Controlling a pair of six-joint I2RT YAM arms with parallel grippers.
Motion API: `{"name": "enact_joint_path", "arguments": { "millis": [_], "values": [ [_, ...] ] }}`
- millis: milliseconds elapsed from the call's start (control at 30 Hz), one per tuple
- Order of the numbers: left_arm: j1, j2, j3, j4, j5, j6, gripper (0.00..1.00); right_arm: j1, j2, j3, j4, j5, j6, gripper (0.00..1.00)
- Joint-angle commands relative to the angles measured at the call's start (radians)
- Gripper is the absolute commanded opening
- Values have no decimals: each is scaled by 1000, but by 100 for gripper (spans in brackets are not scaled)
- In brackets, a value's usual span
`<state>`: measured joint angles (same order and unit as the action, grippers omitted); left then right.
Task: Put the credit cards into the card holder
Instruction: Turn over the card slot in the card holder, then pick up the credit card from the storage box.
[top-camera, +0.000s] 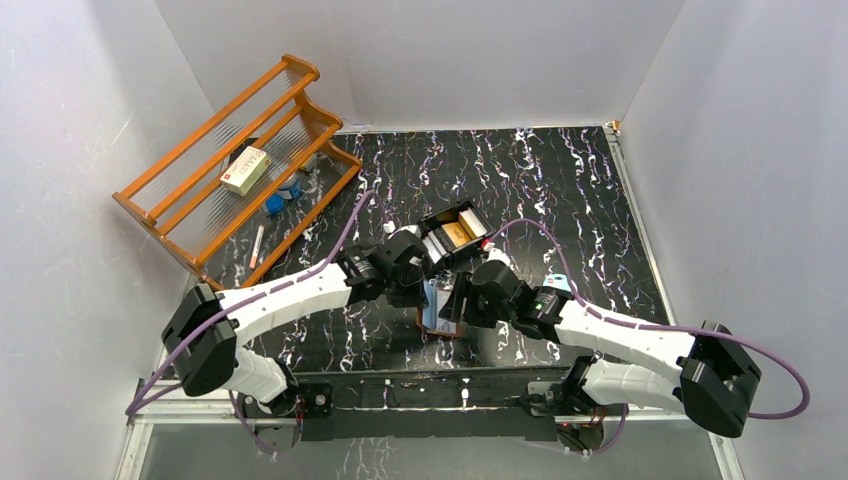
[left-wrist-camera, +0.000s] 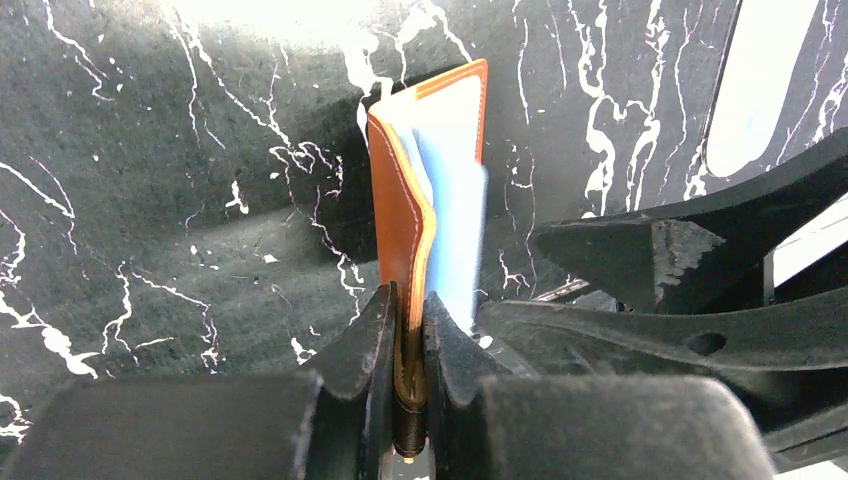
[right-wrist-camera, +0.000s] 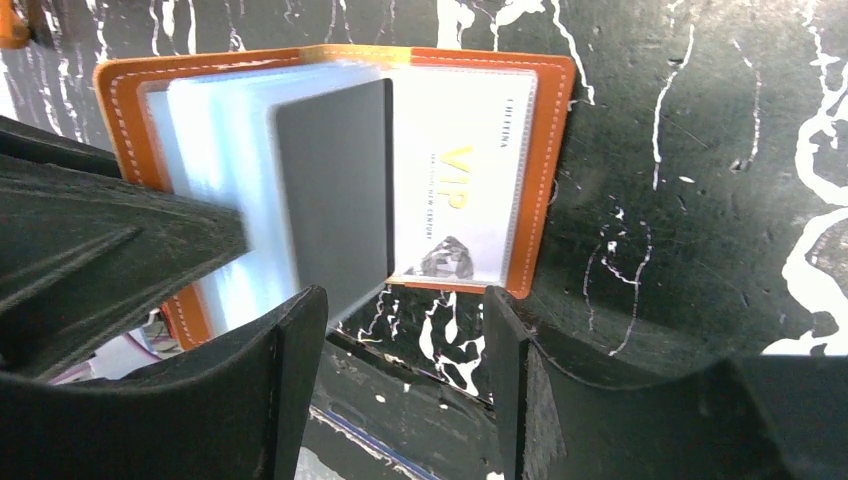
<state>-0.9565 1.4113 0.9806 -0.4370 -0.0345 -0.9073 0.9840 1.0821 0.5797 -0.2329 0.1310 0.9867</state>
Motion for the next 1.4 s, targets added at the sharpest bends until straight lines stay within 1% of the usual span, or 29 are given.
{"name": "enact_joint_path", "arguments": {
  "millis": [0, 233, 433, 500, 600, 633, 700, 800, 900, 967, 1033, 1067, 1100, 1167, 1267, 1333, 1367],
  "values": [
    [-9, 30, 53, -92, -23, 38, 0, 5, -11, 4, 102, -24, 16, 66],
    [-9, 78, 91, -121, -8, 54, 0, 5, 13, 22, 119, -39, 23, 68],
    [-6, 55, 54, -83, 17, 34, 0, 5, -4, 49, 20, 37, 4, 69],
    [4, 29, 13, -24, 57, 20, 0, 5, -17, 69, -21, 72, -37, 69],
    [38, -31, -103, 146, 164, 0, 1, 5, -32, 121, -100, 134, -115, 70],
    [57, -51, -150, 202, 203, -18, 4, 4, -40, 140, -118, 161, -129, 71],
    [91, -107, -227, 295, 252, -47, 10, 2, -42, 179, -149, 207, -207, 75],
    [121, -144, -297, 349, 269, -60, 18, -24, -22, 255, -184, 239, -304, 80],
    [130, -138, -306, 334, 264, -47, 27, -68, 25, 331, -205, 259, -383, 84],
    [132, -130, -313, 311, 256, -38, 29, -103, 66, 377, -205, 250, -437, 88],
    [133, -132, -321, 291, 232, -30, 33, -138, 110, 421, -206, 240, -474, 91],
    [135, -136, -322, 278, 214, -24, 34, -155, 135, 443, -206, 235, -495, 95],
    [134, -144, -322, 264, 197, -16, 35, -174, 164, 468, -214, 233, -509, 98],
    [137, -164, -316, 233, 158, 0, 38, -221, 224, 520, -238, 243, -524, 98],
    [145, -197, -303, 201, 124, 27, 39, -265, 314, 597, -264, 251, -567, 98],
    [150, -215, -307, 192, 115, 38, 36, -272, 376, 654, -267, 269, -624, 98],
    [152, -221, -316, 195, 117, 41, 34, -273, 399, 677, -263, 278, -656, 97]
  ]
}}
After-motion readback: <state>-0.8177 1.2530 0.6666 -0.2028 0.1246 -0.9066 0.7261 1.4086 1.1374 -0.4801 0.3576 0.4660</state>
